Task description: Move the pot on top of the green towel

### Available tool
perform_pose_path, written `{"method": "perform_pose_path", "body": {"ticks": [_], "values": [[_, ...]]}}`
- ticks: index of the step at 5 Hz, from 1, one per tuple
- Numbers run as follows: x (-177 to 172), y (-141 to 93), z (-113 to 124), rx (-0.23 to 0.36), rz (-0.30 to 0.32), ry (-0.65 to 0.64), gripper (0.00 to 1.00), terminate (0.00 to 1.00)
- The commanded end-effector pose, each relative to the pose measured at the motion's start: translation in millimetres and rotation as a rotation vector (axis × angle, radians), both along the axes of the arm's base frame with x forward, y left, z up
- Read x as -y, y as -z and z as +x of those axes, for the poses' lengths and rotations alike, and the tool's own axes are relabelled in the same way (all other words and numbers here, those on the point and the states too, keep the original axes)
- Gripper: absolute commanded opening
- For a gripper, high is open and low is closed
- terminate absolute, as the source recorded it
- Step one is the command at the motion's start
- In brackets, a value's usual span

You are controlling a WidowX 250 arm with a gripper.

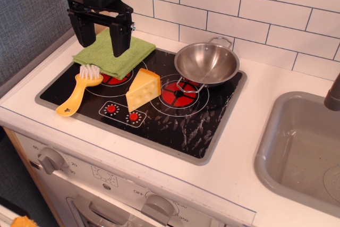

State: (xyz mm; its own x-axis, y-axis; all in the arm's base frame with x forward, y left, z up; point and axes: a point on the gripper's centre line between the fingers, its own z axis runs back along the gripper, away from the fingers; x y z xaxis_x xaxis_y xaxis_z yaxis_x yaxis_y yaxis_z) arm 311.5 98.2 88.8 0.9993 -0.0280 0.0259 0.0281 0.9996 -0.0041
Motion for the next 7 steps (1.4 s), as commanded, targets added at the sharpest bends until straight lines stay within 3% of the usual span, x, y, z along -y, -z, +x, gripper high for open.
{"method": "perform_pose_path", "body": {"ticks": [1, 2, 4, 5, 7], "values": [[0, 0, 0, 0.000, 0.000, 0.000, 1.00, 0.00], [15, 0, 19, 0.028, 0.016, 0.009, 1.00, 0.00], [46, -11, 84, 0.121, 0.004, 0.026, 1.00, 0.00], [57, -1, 104, 0.118, -0.010, 0.037, 1.00, 0.00], [85, 27, 94, 0.058, -0.007, 0.087, 1.00, 0.00]]}}
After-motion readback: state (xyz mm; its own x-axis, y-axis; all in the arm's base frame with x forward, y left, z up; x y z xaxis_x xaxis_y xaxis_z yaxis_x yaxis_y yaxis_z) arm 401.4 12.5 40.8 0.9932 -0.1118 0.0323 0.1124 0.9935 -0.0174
